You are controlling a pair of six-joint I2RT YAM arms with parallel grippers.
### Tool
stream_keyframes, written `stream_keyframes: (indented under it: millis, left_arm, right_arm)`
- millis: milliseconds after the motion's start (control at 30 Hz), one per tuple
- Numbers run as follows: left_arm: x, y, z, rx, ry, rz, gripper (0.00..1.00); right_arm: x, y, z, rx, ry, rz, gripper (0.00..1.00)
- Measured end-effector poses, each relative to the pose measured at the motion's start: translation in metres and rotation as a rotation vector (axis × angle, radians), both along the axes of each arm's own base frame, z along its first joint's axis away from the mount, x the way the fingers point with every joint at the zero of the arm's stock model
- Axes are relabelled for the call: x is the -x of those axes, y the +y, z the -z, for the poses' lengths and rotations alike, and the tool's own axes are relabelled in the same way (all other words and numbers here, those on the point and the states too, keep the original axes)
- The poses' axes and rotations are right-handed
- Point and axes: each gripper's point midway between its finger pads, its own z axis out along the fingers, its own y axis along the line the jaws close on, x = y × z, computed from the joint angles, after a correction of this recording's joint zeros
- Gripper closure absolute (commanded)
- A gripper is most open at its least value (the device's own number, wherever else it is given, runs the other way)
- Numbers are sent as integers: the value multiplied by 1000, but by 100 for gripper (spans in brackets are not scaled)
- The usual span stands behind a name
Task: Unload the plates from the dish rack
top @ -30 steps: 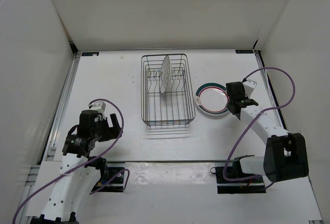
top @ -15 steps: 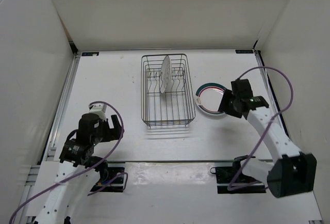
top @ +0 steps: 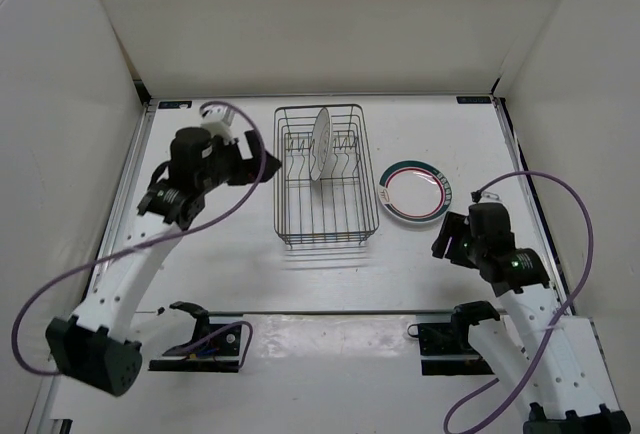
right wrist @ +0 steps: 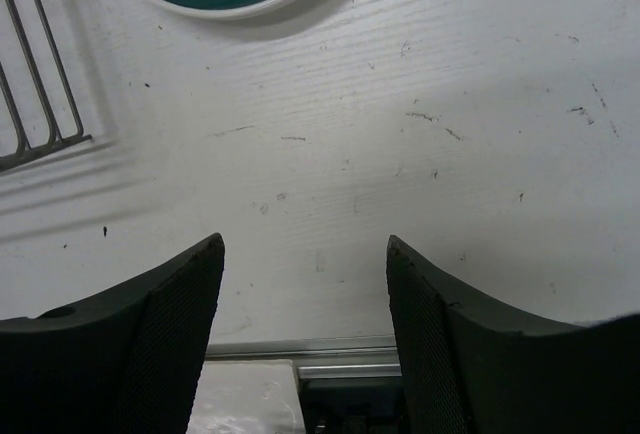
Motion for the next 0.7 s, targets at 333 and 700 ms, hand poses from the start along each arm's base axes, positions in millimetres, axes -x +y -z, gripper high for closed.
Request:
stream_keyframes:
  millis: [333,700]
  left_arm:
    - [-72,-87,-44,-113,-162,193,2]
    - [-125,-182,-9,-292,-242,325,11]
  right_arm:
    - [3,15,12,-31,89,-78,31]
    - [4,27,12,-66,90,-135,31]
